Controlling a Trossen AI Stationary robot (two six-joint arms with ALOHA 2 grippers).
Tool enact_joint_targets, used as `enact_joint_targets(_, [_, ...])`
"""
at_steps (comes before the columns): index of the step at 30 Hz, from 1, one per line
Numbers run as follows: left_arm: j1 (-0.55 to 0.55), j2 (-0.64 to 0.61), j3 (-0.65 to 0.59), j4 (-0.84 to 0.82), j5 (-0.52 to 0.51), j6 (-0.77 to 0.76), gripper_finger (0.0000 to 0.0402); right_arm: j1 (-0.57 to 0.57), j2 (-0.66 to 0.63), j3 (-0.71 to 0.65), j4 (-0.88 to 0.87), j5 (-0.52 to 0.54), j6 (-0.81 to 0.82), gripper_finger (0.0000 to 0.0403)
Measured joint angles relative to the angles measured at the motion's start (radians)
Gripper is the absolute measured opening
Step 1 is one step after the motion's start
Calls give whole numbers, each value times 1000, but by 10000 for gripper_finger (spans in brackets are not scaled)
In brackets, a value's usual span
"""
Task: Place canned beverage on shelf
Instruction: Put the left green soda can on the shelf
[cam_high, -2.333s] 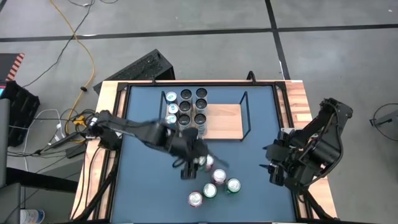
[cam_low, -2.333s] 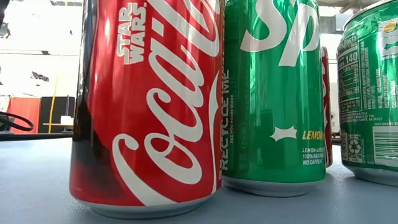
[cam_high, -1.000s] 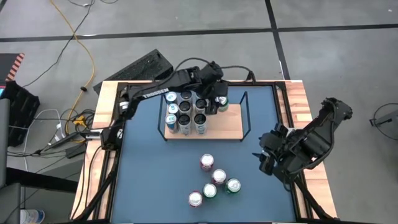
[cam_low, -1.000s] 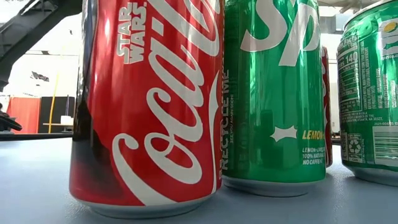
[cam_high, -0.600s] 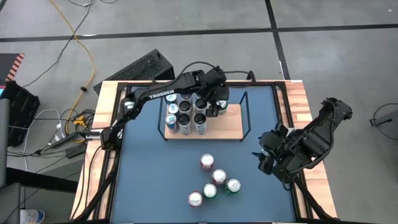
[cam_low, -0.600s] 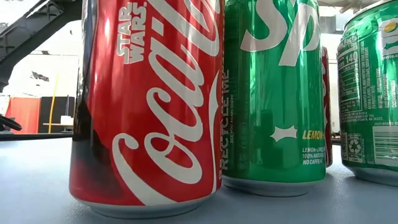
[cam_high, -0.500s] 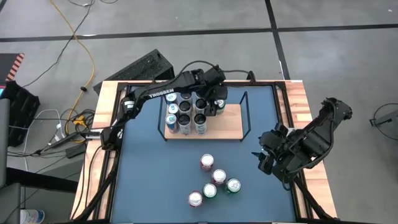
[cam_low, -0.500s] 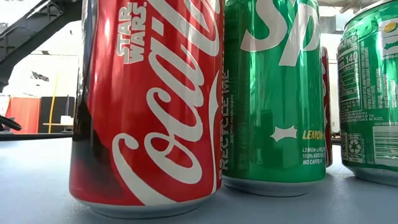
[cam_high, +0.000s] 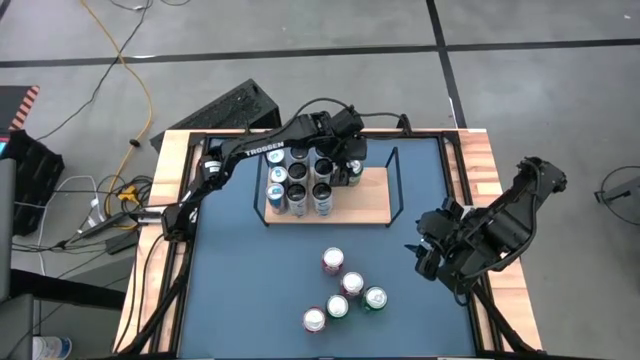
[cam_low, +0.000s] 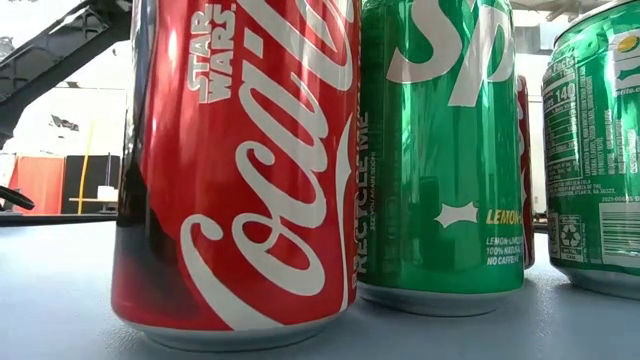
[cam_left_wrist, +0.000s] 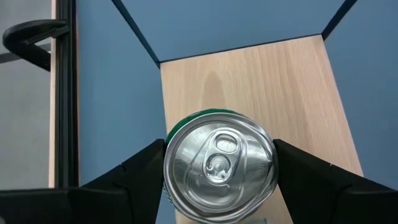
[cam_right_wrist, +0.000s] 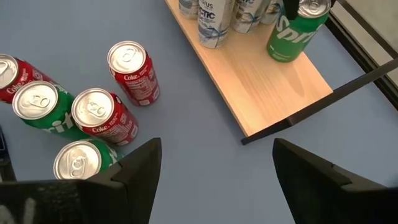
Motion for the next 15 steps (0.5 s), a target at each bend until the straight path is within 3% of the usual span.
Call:
enact_joint_targets(2, [1,-3,0,-3,0,4,247,0,0,0,0,0,4,292])
enact_joint_targets(8, [-4,-6,6,-27,-56,41,323,0,0,0,0,0,5,292])
enact_joint_targets(15, [-8,-6,6,-53,-73,53,334,0,0,0,-1,-1,4,292])
